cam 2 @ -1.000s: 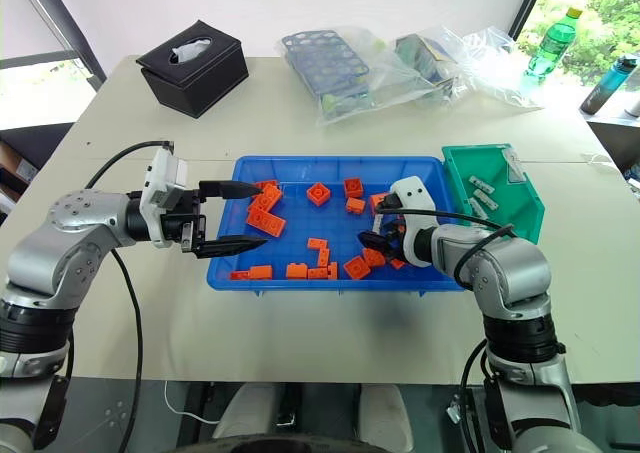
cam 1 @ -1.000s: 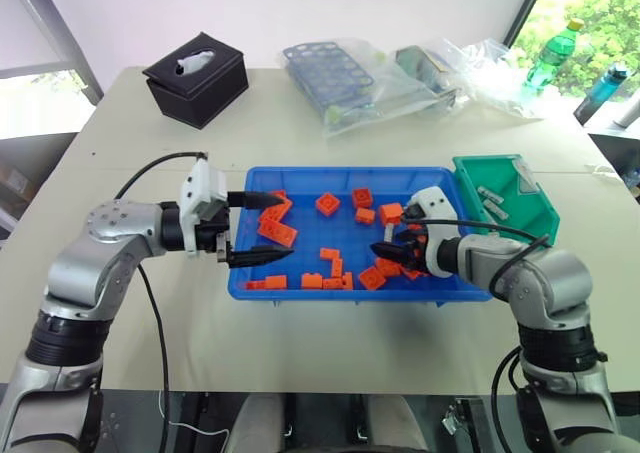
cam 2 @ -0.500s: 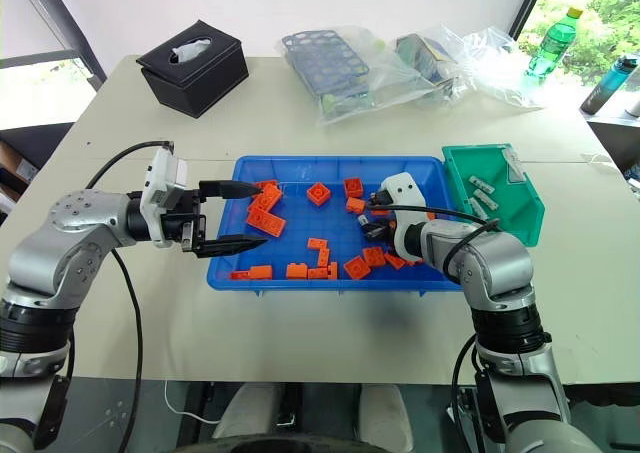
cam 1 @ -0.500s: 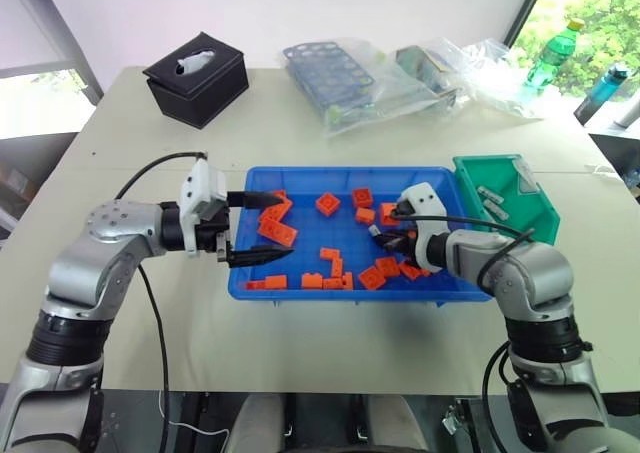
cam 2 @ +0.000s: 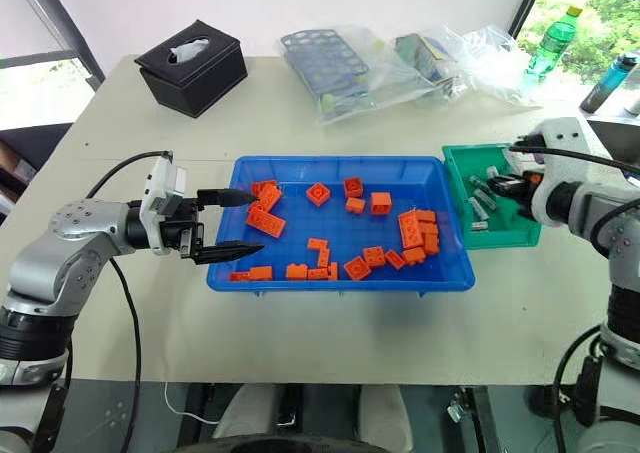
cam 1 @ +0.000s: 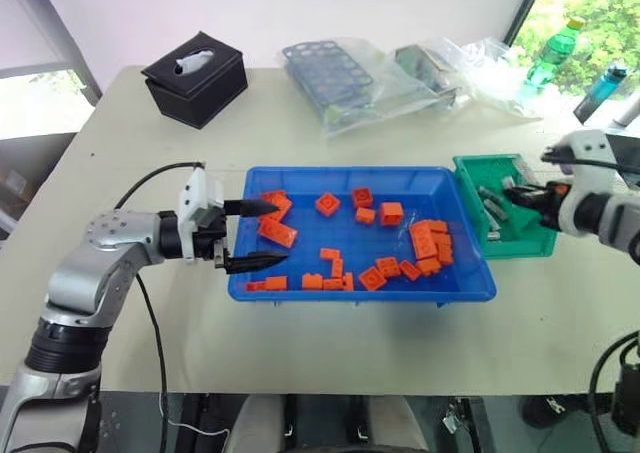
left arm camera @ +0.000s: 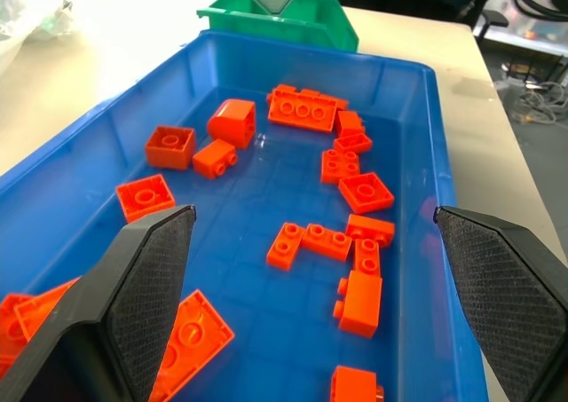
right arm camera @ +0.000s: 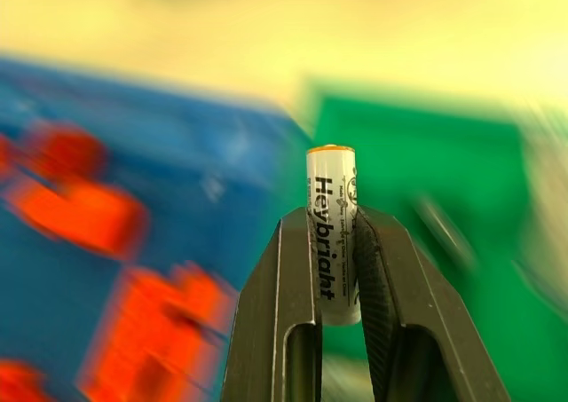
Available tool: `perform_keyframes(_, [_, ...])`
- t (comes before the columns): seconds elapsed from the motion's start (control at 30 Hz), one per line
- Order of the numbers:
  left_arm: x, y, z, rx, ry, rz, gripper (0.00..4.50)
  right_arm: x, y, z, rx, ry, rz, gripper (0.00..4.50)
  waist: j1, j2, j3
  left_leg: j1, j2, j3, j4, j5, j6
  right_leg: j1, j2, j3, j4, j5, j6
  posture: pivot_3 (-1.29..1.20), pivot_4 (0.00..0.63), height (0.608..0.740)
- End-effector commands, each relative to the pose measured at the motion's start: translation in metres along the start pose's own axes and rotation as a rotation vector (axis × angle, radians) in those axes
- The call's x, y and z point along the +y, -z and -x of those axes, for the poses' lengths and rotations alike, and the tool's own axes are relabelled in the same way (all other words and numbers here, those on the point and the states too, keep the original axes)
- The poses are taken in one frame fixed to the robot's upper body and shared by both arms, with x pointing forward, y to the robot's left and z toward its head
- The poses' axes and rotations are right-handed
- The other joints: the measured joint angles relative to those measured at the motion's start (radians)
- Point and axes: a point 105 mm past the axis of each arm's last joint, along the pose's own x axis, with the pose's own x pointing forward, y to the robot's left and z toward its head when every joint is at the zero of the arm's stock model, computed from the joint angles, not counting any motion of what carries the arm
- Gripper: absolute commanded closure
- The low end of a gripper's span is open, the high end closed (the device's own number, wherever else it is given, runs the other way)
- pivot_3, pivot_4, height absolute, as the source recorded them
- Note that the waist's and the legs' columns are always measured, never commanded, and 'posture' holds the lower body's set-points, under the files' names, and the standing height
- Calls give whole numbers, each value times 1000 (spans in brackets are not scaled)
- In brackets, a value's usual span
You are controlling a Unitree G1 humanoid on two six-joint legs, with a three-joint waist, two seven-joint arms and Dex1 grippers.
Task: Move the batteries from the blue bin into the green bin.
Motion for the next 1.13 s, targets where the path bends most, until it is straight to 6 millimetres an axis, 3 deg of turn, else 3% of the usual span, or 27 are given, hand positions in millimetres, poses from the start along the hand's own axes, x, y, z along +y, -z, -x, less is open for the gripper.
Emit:
perform_keyframes(0.03, [1, -10, 0, -31, -5, -42, 0, -1, -10, 3, -55, -14, 24, 4445, -5, 0, 0, 1, 1, 0, 0, 0, 0, 0, 1, 1, 0, 0, 0, 0, 150, 716])
perform_keyframes(0.1, [2, -10, -1, -33, -4, -44, 0, 0, -7, -2, -60, -19, 34, 3333, -3, 0, 0, 1, 2, 1, 0, 0, 0, 0, 2, 1, 1, 0, 0, 0, 150, 716])
perform_keyframes(0.13, [2, -11, -2, -32, -3, -48, 0, -1, -7, -4, -69, -14, 51, 3118, -1, 0, 0, 1, 3, 0, 0, 0, 0, 0, 3, 1, 1, 0, 0, 0, 150, 716])
perform_keyframes(0.27, [6, -13, -1, -28, -19, -63, 0, -13, -11, 0, -130, -5, 123, 1183, 7, 0, 0, 1, 2, 0, 0, 0, -1, 0, 2, 1, 1, 0, 0, 0, 150, 716])
perform_keyframes(0.47, [13, -22, 18, -47, -69, -22, 0, 2, -30, 41, -306, -274, 357, 1183, 20, 0, 0, 0, 1, 0, 0, 1, -2, 0, 2, 1, 1, 0, 0, 0, 150, 716])
perform_keyframes(0.6, [22, -31, 34, -51, -114, -11, 0, 9, -29, 65, -347, -387, 531, 1183, 19, 0, 0, 1, 2, 0, 0, -1, 2, 1, 2, 1, 0, 0, 0, 0, 150, 716])
perform_keyframes(0.87, [26, -40, 63, -13, -190, -32, 0, 1, -11, 79, -273, -525, 447, 1183, 18, 0, 0, 2, 2, 0, 1, 1, -1, 2, 2, 1, 1, 0, 0, 0, 150, 716])
perform_keyframes(1.13, [22, -42, 68, 6, -211, -62, 0, 8, -7, 75, -266, -592, 408, 1183, 20, 0, 0, 2, 2, 0, 1, 1, -2, 2, 1, 1, 0, 0, 0, 0, 150, 716])
